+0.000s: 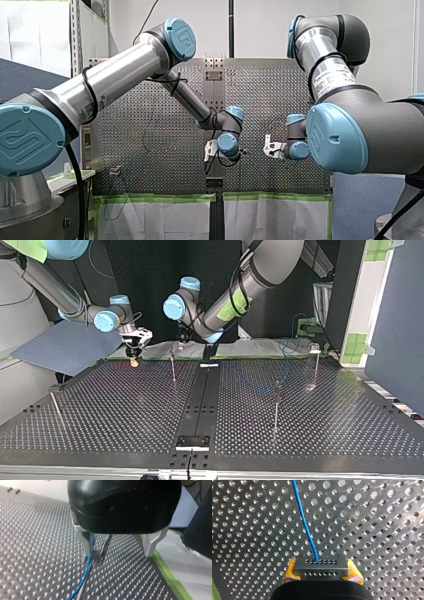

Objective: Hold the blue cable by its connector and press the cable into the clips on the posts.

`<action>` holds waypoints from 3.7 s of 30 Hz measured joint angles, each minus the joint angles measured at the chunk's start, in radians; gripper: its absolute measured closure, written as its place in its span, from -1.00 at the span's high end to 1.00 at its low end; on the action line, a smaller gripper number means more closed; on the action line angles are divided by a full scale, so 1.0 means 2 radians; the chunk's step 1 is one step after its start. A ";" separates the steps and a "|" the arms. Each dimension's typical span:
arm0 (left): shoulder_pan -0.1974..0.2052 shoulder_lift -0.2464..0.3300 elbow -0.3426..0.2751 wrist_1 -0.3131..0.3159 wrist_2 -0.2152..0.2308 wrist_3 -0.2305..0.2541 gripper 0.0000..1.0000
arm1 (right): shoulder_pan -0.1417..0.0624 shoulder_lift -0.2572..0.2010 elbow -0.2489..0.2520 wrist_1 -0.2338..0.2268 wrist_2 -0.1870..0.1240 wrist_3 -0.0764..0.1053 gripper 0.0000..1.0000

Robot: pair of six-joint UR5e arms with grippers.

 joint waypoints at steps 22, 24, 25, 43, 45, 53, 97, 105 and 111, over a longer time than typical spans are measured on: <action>-0.013 0.000 -0.036 0.081 0.001 -0.011 1.00 | 0.001 0.000 0.000 0.000 0.000 0.001 -1.00; -0.013 0.000 -0.036 0.091 0.000 -0.011 1.00 | 0.000 0.000 0.000 0.000 0.000 0.001 -1.00; -0.013 0.000 -0.036 0.095 0.000 -0.011 1.00 | 0.000 0.000 0.000 0.000 0.000 0.001 -1.00; -0.009 0.000 -0.036 0.123 0.000 -0.018 1.00 | 0.000 0.001 0.000 0.000 0.000 0.000 -1.00; -0.009 0.000 -0.036 0.123 0.000 -0.018 1.00 | 0.000 0.001 0.000 0.000 0.000 -0.001 -1.00; -0.009 0.000 -0.036 0.107 0.000 -0.020 1.00 | 0.000 0.001 0.000 0.000 0.000 -0.002 -1.00; -0.028 0.184 -0.224 0.256 -0.089 -0.072 1.00 | -0.006 0.002 0.000 0.003 0.000 -0.001 -1.00; -0.029 0.222 -0.262 0.295 -0.088 -0.077 1.00 | -0.006 0.002 0.000 0.002 0.000 -0.001 -1.00; -0.029 0.250 -0.290 0.310 -0.090 -0.074 1.00 | -0.006 0.002 0.000 0.002 0.000 -0.001 -1.00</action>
